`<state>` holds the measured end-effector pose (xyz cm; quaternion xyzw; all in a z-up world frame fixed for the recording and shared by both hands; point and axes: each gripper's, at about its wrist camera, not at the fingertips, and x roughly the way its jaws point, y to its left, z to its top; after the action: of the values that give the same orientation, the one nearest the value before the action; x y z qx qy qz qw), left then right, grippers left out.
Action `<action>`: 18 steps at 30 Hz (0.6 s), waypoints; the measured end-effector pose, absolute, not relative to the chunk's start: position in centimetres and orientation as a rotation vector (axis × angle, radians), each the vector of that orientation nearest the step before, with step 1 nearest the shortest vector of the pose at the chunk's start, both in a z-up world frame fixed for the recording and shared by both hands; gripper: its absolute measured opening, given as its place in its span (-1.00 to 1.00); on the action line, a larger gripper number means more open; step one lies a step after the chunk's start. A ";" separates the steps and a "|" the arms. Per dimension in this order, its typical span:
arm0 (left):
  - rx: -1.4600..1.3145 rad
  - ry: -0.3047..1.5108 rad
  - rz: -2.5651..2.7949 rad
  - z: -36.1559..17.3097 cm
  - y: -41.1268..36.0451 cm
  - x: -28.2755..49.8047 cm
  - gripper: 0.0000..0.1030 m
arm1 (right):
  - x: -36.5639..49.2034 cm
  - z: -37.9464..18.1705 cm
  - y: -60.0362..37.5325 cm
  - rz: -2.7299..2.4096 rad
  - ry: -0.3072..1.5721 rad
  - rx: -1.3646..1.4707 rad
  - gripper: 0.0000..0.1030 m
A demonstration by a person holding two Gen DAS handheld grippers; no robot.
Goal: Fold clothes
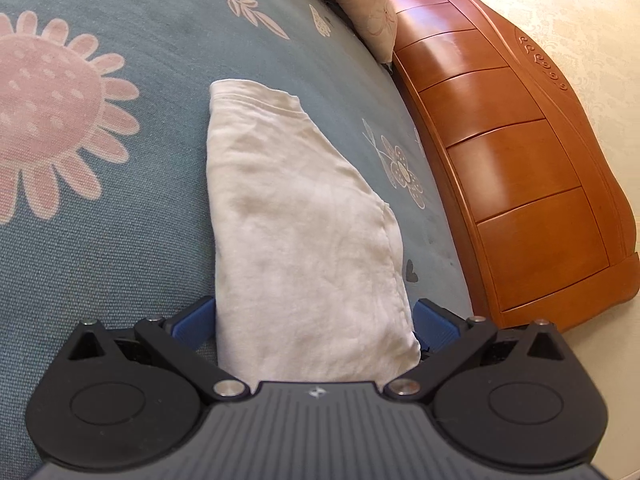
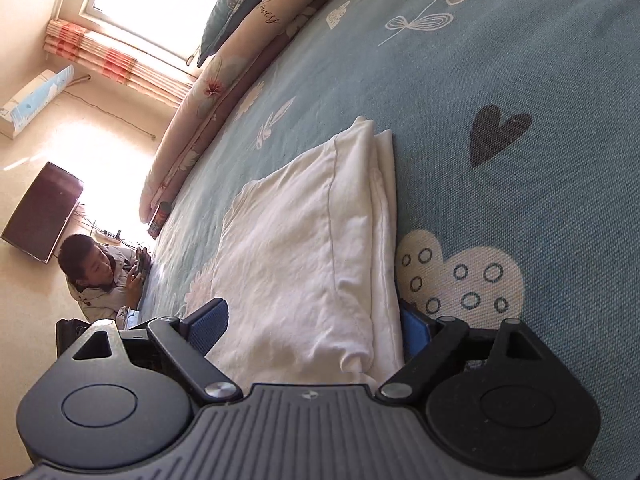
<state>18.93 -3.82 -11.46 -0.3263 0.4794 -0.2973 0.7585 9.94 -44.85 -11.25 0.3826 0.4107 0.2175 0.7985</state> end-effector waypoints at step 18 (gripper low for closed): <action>-0.607 1.015 -0.680 -11.3 -5.9 21.3 0.99 | 14.1 -11.2 -42.0 0.478 0.827 0.688 0.87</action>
<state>21.27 -5.89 -11.30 -0.2804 0.4691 -0.3143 0.7762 14.06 -41.98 -11.17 0.3243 0.3900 0.2255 0.8318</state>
